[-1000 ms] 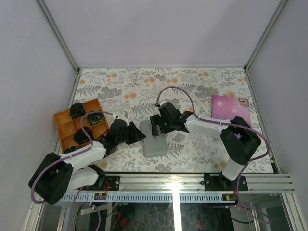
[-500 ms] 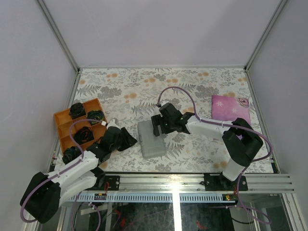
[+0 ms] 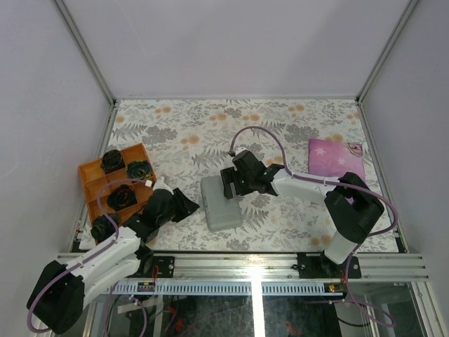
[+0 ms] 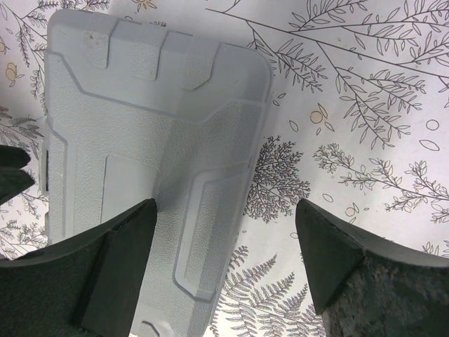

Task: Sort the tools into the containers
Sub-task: Open the storage box at the center of the board.

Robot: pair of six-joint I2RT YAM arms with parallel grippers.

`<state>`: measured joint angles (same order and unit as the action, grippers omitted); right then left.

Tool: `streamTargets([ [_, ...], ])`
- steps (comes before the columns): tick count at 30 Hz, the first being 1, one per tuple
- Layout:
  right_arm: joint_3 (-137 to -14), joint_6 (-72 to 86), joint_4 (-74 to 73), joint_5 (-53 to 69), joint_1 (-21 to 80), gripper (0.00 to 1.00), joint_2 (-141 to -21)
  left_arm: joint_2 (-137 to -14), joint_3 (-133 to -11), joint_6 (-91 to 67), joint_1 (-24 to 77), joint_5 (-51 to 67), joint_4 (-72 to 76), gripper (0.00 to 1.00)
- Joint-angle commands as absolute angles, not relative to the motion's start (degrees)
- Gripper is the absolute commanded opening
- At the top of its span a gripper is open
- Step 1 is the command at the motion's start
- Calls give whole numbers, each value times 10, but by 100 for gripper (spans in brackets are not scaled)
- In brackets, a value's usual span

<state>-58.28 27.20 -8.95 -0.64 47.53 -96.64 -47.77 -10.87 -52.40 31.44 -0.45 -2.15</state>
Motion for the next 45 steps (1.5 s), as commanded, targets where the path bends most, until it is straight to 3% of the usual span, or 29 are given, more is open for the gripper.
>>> streamTargets([
  [1, -563, 248, -158, -54, 477, 85, -966, -418, -100, -532, 314, -9, 5, 38],
  [8, -565, 248, -159, -52, 477, 85, -965, -439, -94, -528, 313, 0, 36, 46],
  [23, -549, 251, -150, -46, 477, 86, -959, -561, -69, -542, 312, 49, 204, 36],
  [26, -544, 252, -143, -44, 477, 85, -955, -561, -67, -543, 312, 56, 224, 30],
  [30, -531, 254, -131, -52, 477, 85, -927, -553, -70, -538, 312, 62, 221, 14],
  [36, -513, 251, -131, -110, 477, 88, -857, -521, -95, -523, 312, 74, 186, 2],
  [39, -504, 250, -136, -135, 477, 99, -824, -506, -118, -513, 312, 84, 160, 0],
  [45, -475, 273, -116, -130, 476, 99, -761, -493, -167, -504, 313, 107, 121, 0],
])
